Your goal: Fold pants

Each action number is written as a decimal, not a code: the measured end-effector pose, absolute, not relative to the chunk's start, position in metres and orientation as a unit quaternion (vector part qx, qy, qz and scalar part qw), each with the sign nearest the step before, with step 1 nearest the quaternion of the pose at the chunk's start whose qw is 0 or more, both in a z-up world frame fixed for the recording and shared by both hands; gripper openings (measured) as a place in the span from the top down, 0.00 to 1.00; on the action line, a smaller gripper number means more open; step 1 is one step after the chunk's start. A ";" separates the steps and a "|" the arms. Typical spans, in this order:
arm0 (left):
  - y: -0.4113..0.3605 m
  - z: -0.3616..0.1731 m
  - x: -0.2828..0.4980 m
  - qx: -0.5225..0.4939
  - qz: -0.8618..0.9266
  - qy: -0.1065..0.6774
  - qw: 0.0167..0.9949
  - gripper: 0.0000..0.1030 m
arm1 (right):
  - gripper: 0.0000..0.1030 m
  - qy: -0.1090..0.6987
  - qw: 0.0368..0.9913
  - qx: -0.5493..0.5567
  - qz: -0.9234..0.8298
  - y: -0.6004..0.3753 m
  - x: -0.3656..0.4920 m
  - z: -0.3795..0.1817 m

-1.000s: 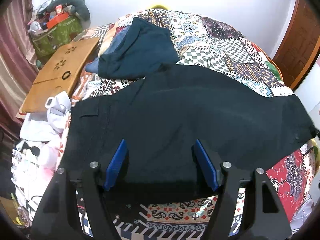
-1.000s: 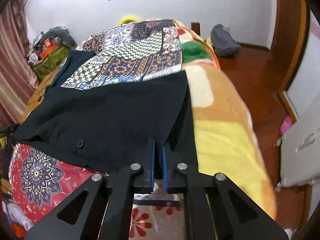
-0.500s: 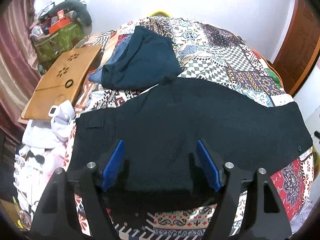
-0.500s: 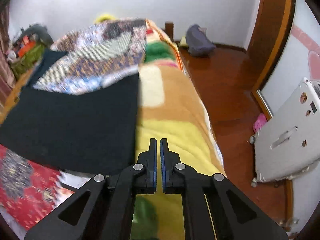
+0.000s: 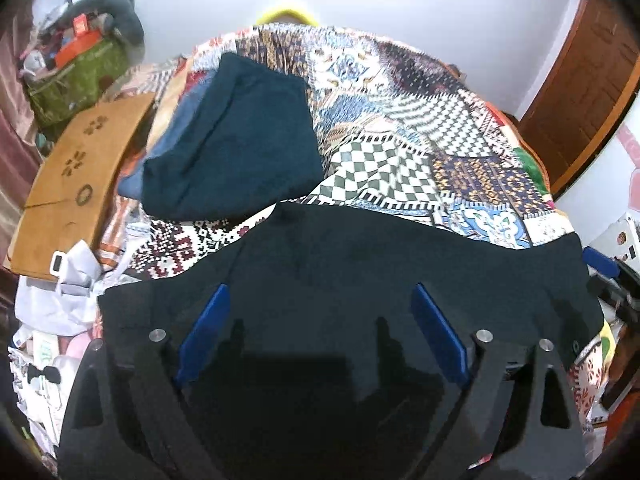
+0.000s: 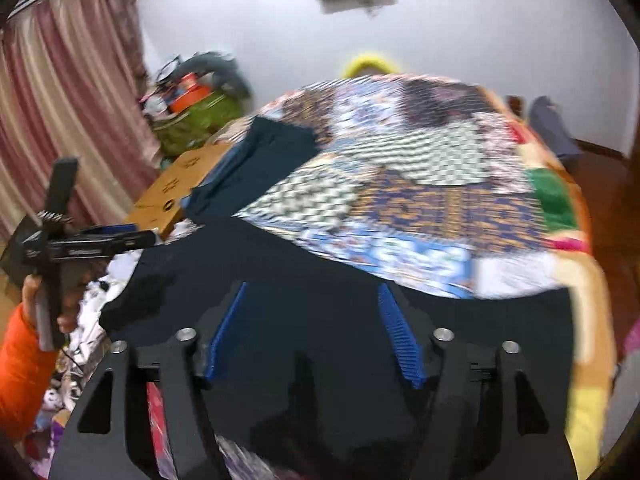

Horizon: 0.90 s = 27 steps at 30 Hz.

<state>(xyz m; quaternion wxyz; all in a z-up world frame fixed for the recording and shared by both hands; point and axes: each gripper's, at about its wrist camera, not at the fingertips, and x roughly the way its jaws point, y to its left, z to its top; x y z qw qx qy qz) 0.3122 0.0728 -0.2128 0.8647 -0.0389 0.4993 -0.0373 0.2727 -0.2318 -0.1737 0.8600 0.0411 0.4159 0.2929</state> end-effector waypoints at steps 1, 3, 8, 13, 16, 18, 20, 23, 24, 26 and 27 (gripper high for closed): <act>0.075 -0.220 0.320 -0.041 -0.031 0.509 0.859 0.10 | 0.29 0.421 0.855 0.041 0.300 -0.223 0.276 -0.179; 0.078 -0.232 0.330 -0.039 -0.022 0.523 0.851 0.10 | 0.29 0.444 0.840 0.042 0.310 -0.204 0.288 -0.193; 0.080 -0.268 0.333 -0.027 -0.029 0.571 0.820 0.10 | 0.29 0.524 0.792 0.012 0.313 -0.178 0.295 -0.235; 0.088 -0.274 0.304 -0.053 -0.053 0.566 0.821 0.06 | 0.27 0.523 0.789 0.020 0.323 -0.194 0.270 -0.237; 0.091 -0.270 0.283 -0.060 -0.055 0.556 0.827 0.05 | 0.27 0.523 0.790 0.027 0.319 -0.206 0.252 -0.233; 0.088 -0.266 0.270 -0.051 -0.051 0.546 0.835 0.05 | 0.23 0.521 0.792 0.026 0.317 -0.208 0.243 -0.233; 0.087 -0.261 0.255 -0.044 -0.044 0.535 0.842 0.05 | 0.21 0.516 0.797 0.025 0.312 -0.215 0.229 -0.231; 0.086 -0.254 0.235 -0.037 -0.037 0.524 0.850 0.05 | 0.21 0.509 0.808 0.035 0.296 -0.225 0.214 -0.228; 0.085 -0.252 0.227 -0.031 -0.034 0.520 0.853 0.05 | 0.21 0.509 0.809 0.041 0.291 -0.230 0.210 -0.227; 0.083 -0.249 0.215 -0.017 -0.021 0.509 0.860 0.05 | 0.21 0.497 0.822 0.053 0.273 -0.241 0.199 -0.224; 0.082 -0.247 0.208 -0.010 -0.010 0.504 0.864 0.03 | 0.21 0.492 0.828 0.055 0.263 -0.245 0.194 -0.222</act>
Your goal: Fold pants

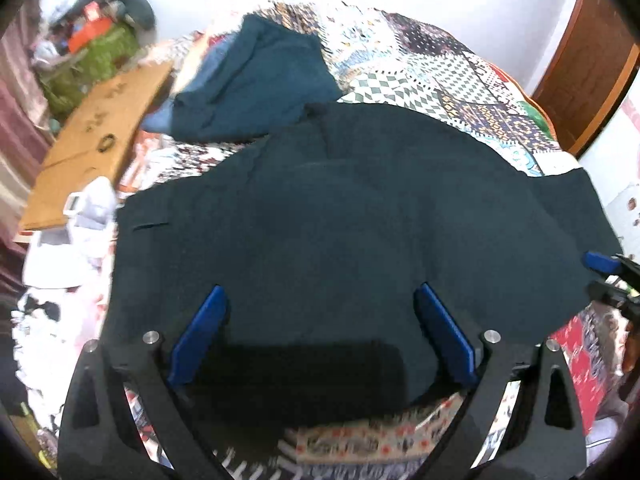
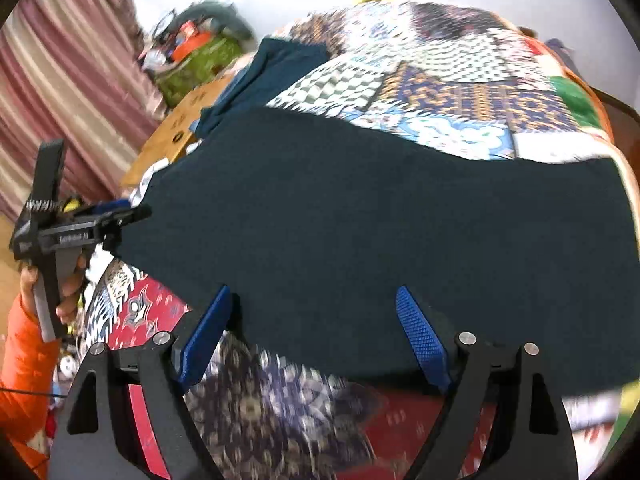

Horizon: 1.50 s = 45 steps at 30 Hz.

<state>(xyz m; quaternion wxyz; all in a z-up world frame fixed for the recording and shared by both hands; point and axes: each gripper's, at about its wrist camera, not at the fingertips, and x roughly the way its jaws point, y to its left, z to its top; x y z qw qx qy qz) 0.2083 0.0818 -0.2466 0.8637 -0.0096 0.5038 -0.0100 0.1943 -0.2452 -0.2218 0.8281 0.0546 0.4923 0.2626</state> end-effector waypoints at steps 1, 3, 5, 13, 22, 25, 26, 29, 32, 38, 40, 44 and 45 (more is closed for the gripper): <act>0.080 -0.245 0.203 -0.003 0.002 0.498 0.867 0.02 | 0.21 0.485 0.836 0.057 0.250 -0.253 0.188 -0.220; 0.079 -0.243 0.195 0.000 0.011 0.490 0.872 0.02 | 0.21 0.476 0.846 0.066 0.232 -0.267 0.177 -0.216; 0.081 -0.240 0.189 -0.001 0.015 0.489 0.872 0.02 | 0.21 0.473 0.849 0.085 0.218 -0.283 0.167 -0.214; 0.065 -0.228 0.192 -0.014 -0.004 0.487 0.873 0.03 | 0.21 0.469 0.861 0.144 0.134 -0.344 0.157 -0.221; 0.018 -0.236 0.209 0.011 -0.041 0.493 0.869 0.03 | 0.26 0.452 0.852 0.242 0.108 -0.375 0.183 -0.238; 0.008 -0.236 0.214 0.017 -0.050 0.492 0.869 0.03 | 0.45 0.439 0.861 0.241 0.094 -0.381 0.189 -0.236; 0.005 -0.236 0.215 0.020 -0.052 0.492 0.869 0.03 | 0.49 0.436 0.862 0.243 0.089 -0.386 0.190 -0.236; -0.003 -0.234 0.220 0.029 -0.056 0.488 0.871 0.03 | 0.81 0.436 0.860 0.255 0.077 -0.400 0.194 -0.239; -0.007 -0.232 0.225 0.031 -0.056 0.484 0.872 0.03 | 0.92 0.418 0.869 0.254 0.078 -0.411 0.191 -0.233; -0.007 -0.228 0.232 0.025 -0.052 0.476 0.878 0.03 | 0.95 0.379 0.897 0.216 0.070 -0.410 0.189 -0.209; -0.003 -0.224 0.232 0.023 -0.048 0.469 0.882 0.03 | 0.95 0.370 0.901 0.215 0.072 -0.408 0.194 -0.198; 0.009 -0.214 0.229 0.014 -0.039 0.453 0.890 0.03 | 0.95 0.342 0.917 0.189 0.084 -0.393 0.203 -0.167; 0.014 -0.211 0.228 0.012 -0.034 0.448 0.893 0.03 | 0.95 0.337 0.919 0.185 0.089 -0.388 0.206 -0.161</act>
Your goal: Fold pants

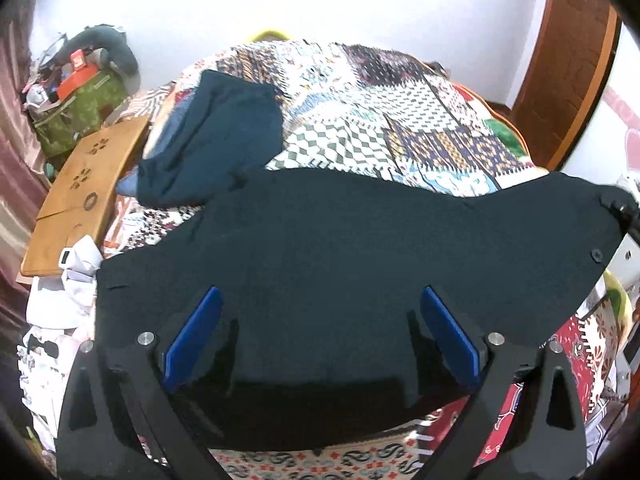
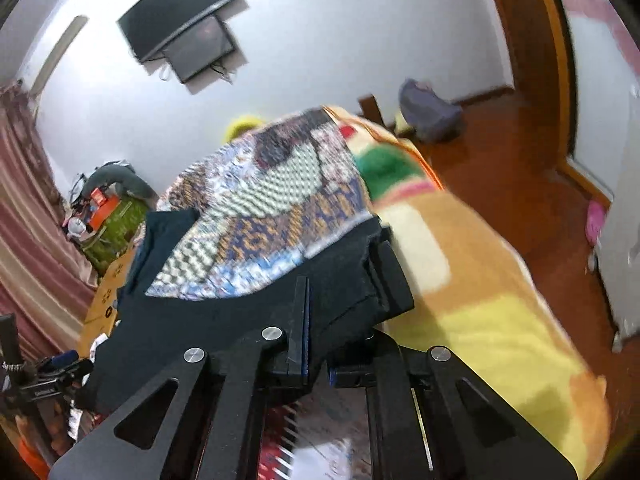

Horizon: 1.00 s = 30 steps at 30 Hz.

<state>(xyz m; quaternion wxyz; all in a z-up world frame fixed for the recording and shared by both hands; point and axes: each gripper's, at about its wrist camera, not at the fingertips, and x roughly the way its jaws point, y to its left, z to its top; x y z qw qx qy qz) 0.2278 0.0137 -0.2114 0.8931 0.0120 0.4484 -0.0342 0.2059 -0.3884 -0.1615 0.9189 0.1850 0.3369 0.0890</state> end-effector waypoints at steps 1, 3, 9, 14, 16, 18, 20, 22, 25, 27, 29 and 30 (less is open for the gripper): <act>0.016 -0.210 0.227 0.011 -0.031 0.446 0.895 0.03 | 0.95 0.328 0.922 0.179 0.099 -0.381 0.208 -0.150; 0.027 -0.205 0.223 0.009 -0.018 0.436 0.900 0.03 | 0.95 0.312 0.928 0.168 0.115 -0.368 0.216 -0.133; 0.058 -0.193 0.208 -0.005 0.006 0.417 0.909 0.03 | 0.95 0.276 0.939 0.117 0.169 -0.310 0.235 -0.093; 0.082 -0.187 0.196 -0.014 0.029 0.408 0.912 0.03 | 0.95 0.273 0.931 0.083 0.229 -0.246 0.254 -0.078; 0.091 -0.186 0.190 -0.020 0.037 0.406 0.913 0.03 | 0.95 0.283 0.920 0.071 0.260 -0.211 0.263 -0.079; 0.100 -0.186 0.186 -0.027 0.044 0.405 0.913 0.03 | 0.95 0.296 0.910 0.060 0.283 -0.186 0.269 -0.084; 0.108 -0.186 0.181 -0.033 0.052 0.404 0.913 0.03 | 0.95 0.319 0.893 0.047 0.314 -0.151 0.274 -0.096; 0.116 -0.187 0.175 -0.041 0.060 0.404 0.912 0.03 | 0.95 0.345 0.875 0.032 0.339 -0.122 0.273 -0.113; 0.125 -0.188 0.168 -0.049 0.069 0.405 0.910 0.03 | 0.95 0.376 0.853 -0.002 0.362 -0.089 0.261 -0.140; 0.130 -0.190 0.164 -0.053 0.073 0.408 0.909 0.03 | 0.95 0.398 0.836 -0.018 0.376 -0.076 0.251 -0.161; 0.133 -0.192 0.160 -0.055 0.077 0.410 0.907 0.03 | 0.95 0.420 0.821 -0.037 0.385 -0.064 0.244 -0.180; 0.134 -0.192 0.158 -0.056 0.078 0.411 0.907 0.03 | 0.94 0.428 0.816 -0.045 0.386 -0.060 0.239 -0.188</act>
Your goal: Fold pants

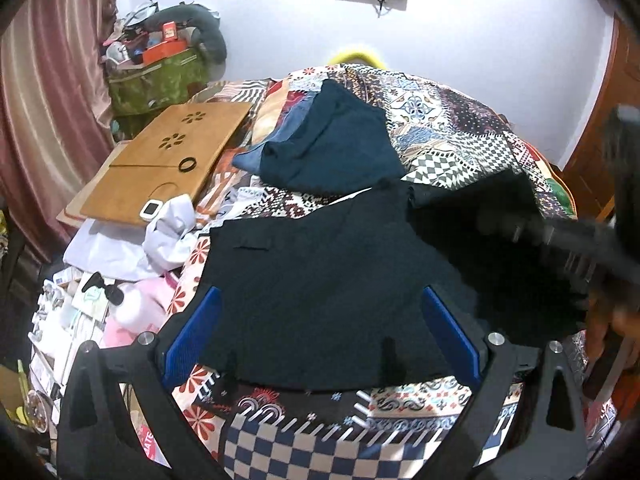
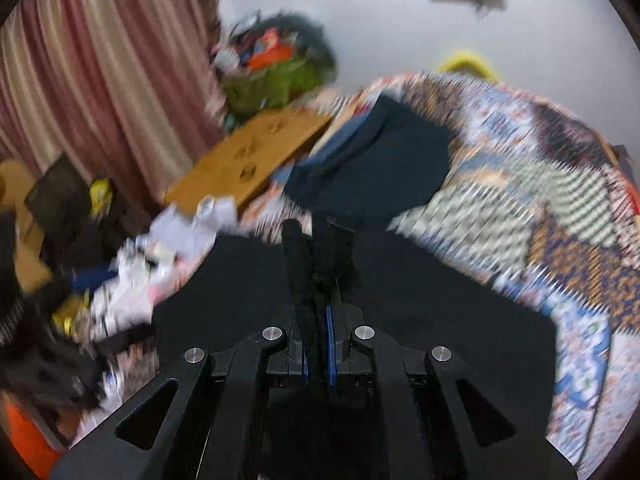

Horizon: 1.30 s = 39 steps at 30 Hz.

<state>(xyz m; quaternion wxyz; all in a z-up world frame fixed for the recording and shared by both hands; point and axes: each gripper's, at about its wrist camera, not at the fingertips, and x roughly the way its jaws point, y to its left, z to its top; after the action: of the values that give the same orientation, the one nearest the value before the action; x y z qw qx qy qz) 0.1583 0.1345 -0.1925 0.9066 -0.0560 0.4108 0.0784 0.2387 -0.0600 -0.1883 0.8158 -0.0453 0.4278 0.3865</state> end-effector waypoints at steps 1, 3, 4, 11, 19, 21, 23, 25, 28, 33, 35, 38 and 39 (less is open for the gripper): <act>0.135 -0.193 0.156 -0.057 0.080 0.412 0.906 0.03 | 0.93 0.438 0.808 -0.054 0.389 -0.058 0.234 -0.199; 0.135 -0.194 0.154 -0.057 0.080 0.414 0.905 0.03 | 0.89 0.453 0.799 -0.063 0.390 -0.057 0.228 -0.209; 0.135 -0.194 0.154 -0.057 0.080 0.415 0.905 0.03 | 0.87 0.457 0.797 -0.066 0.389 -0.057 0.227 -0.211; 0.127 -0.188 0.156 -0.051 0.072 0.413 0.906 0.03 | 0.54 0.465 0.769 -0.062 0.435 -0.062 0.212 -0.192; 0.107 -0.170 0.175 -0.035 0.042 0.402 0.914 0.03 | 0.53 0.418 0.805 -0.047 0.418 -0.112 0.215 -0.158; 0.098 -0.166 0.186 -0.028 0.028 0.401 0.915 0.03 | 0.53 0.404 0.820 -0.043 0.404 -0.126 0.223 -0.149; 0.088 -0.162 0.199 -0.020 0.014 0.402 0.915 0.03 | 0.53 0.391 0.833 -0.038 0.389 -0.139 0.234 -0.141; 0.078 -0.159 0.213 -0.010 0.002 0.401 0.916 0.03 | 0.53 0.383 0.844 -0.032 0.375 -0.150 0.245 -0.136; 0.063 -0.159 0.238 -0.001 -0.018 0.408 0.913 0.03 | 0.53 0.381 0.852 -0.023 0.359 -0.164 0.263 -0.136; 0.043 -0.175 0.279 -0.005 -0.052 0.440 0.897 0.03 | 0.53 0.396 0.849 -0.015 0.349 -0.175 0.287 -0.151; 0.037 -0.190 0.295 -0.005 -0.061 0.463 0.884 0.03 | 0.53 0.414 0.841 -0.016 0.348 -0.175 0.297 -0.165; 0.029 -0.211 0.312 0.011 -0.062 0.491 0.869 0.03 | 0.53 0.449 0.821 -0.021 0.352 -0.170 0.306 -0.191; 0.026 -0.221 0.318 0.018 -0.061 0.504 0.861 0.03 | 0.53 0.462 0.812 -0.024 0.356 -0.167 0.307 -0.201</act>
<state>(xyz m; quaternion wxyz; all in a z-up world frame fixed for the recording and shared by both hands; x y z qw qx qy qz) 0.3177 0.0265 -0.2214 0.8611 0.0178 0.5045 -0.0614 0.3075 -0.1673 -0.2007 0.8120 -0.0239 0.4621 0.3556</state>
